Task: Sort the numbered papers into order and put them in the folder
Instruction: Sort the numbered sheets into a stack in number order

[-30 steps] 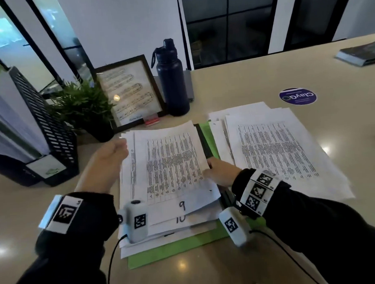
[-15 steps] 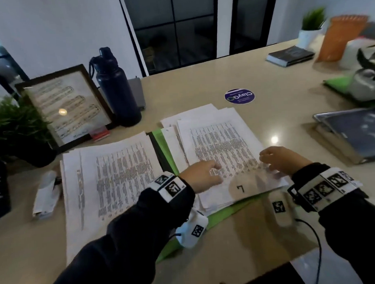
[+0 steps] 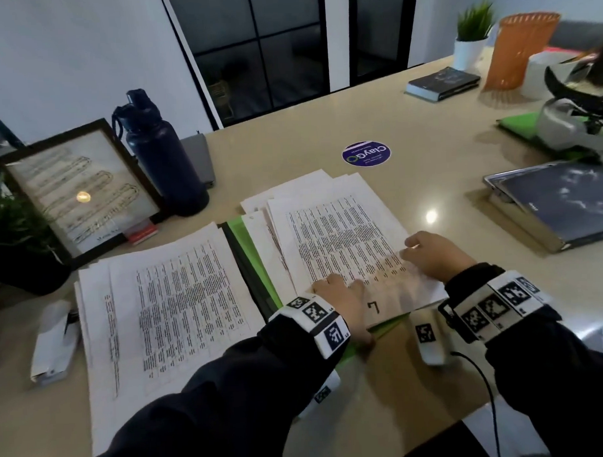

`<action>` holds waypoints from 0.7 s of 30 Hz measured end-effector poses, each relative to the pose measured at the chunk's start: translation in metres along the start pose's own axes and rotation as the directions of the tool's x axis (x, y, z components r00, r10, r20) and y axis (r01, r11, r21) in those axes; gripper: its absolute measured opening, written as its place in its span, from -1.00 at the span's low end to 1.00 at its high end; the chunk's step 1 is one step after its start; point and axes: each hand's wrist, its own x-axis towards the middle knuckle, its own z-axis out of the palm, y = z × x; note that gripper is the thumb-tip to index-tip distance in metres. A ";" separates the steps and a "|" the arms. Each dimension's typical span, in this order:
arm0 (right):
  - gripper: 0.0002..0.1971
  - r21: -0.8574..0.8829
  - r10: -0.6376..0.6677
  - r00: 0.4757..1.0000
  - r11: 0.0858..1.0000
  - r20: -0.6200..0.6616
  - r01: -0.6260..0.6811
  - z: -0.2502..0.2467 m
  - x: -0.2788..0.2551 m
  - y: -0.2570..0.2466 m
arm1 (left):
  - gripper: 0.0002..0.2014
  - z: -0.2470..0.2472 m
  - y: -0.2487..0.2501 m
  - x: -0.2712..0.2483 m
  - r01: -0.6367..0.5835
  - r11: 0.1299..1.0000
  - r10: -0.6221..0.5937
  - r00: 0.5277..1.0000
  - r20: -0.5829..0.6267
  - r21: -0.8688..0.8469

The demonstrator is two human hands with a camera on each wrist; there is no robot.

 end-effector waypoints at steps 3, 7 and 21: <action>-0.71 -0.001 0.010 1.000 1.000 0.020 -0.010 -0.003 0.002 0.005 | -0.18 -0.002 0.002 0.001 -0.041 0.998 0.040 0.999 0.018 0.053; -0.74 -0.012 0.000 1.000 1.000 0.031 0.000 -0.005 -0.004 0.007 | -0.20 -0.003 -0.001 0.002 -0.059 0.996 0.058 0.998 0.016 0.067; -0.85 0.623 0.046 0.979 0.777 -0.196 0.088 -0.013 0.009 0.022 | -0.80 -0.018 -0.051 0.001 -0.024 0.852 -0.183 0.922 -0.340 -0.523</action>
